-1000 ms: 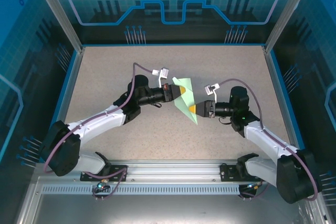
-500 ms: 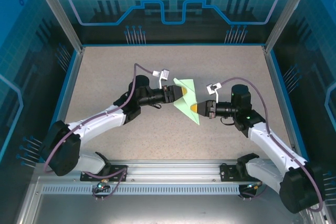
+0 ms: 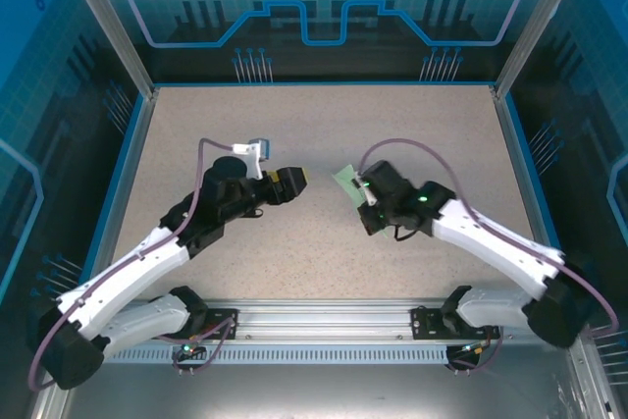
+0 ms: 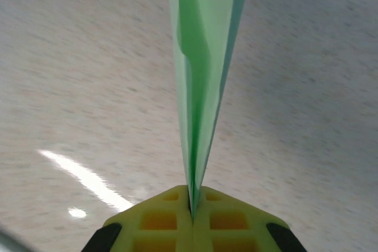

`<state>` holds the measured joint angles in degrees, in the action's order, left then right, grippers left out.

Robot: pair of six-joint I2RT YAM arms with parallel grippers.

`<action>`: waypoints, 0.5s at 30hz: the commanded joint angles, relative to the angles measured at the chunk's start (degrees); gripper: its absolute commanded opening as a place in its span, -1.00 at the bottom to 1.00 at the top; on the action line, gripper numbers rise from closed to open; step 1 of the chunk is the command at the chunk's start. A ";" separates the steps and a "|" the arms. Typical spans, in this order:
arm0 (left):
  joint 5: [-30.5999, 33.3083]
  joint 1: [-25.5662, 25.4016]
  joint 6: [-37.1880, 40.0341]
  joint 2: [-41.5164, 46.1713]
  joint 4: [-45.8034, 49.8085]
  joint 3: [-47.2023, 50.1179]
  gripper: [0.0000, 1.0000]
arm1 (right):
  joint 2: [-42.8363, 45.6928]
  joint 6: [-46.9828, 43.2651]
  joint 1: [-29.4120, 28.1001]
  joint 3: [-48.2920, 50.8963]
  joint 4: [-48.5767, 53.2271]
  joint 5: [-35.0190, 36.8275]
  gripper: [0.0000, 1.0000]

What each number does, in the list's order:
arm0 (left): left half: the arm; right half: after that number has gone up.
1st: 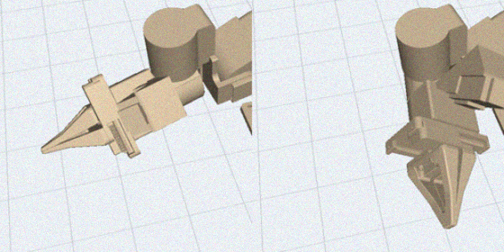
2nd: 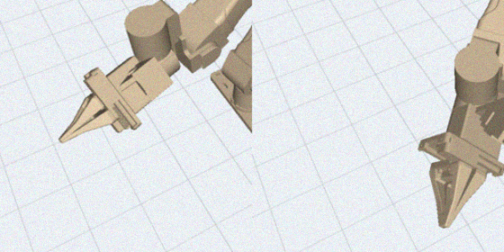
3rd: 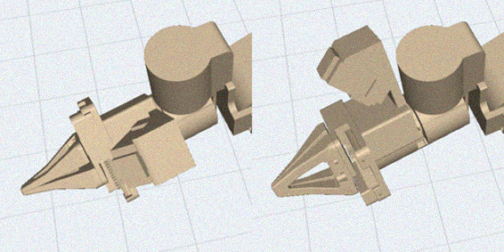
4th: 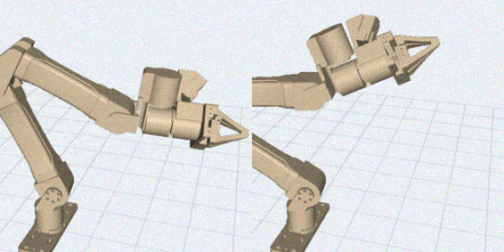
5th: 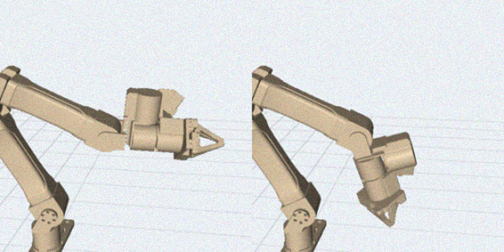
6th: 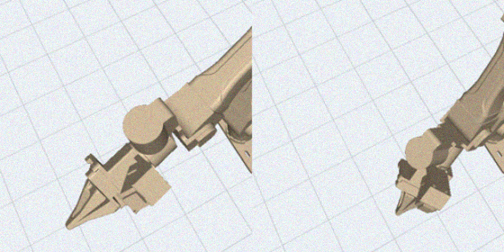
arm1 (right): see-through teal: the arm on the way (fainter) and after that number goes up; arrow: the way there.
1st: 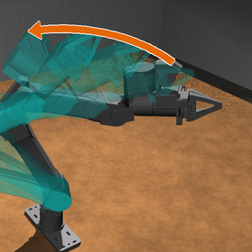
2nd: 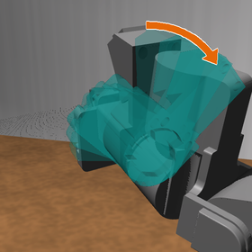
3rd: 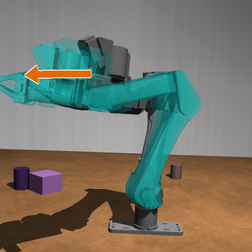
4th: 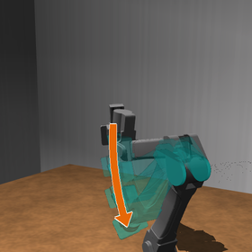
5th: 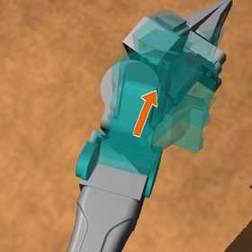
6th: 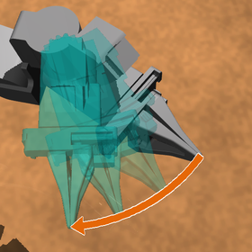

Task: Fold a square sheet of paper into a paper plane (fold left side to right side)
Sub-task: Turn over the paper at the center of the table.

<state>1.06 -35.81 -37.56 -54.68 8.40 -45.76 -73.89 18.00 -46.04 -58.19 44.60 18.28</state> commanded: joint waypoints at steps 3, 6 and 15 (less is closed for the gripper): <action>11.05 -0.26 1.44 5.25 10.18 1.94 0.56 | -13.84 3.18 -7.79 -6.33 12.68 28.59 -0.87; 12.18 -0.15 1.08 7.15 10.92 2.96 0.59 | -21.58 4.42 -10.20 -9.13 14.64 32.29 -0.85; 12.44 -0.12 0.52 6.79 11.18 3.82 0.61 | -41.28 5.88 -15.93 -16.76 18.56 34.28 -0.76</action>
<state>12.01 -35.79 -37.34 -47.70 18.39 -42.83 -112.62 22.50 -60.23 -73.10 59.92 50.98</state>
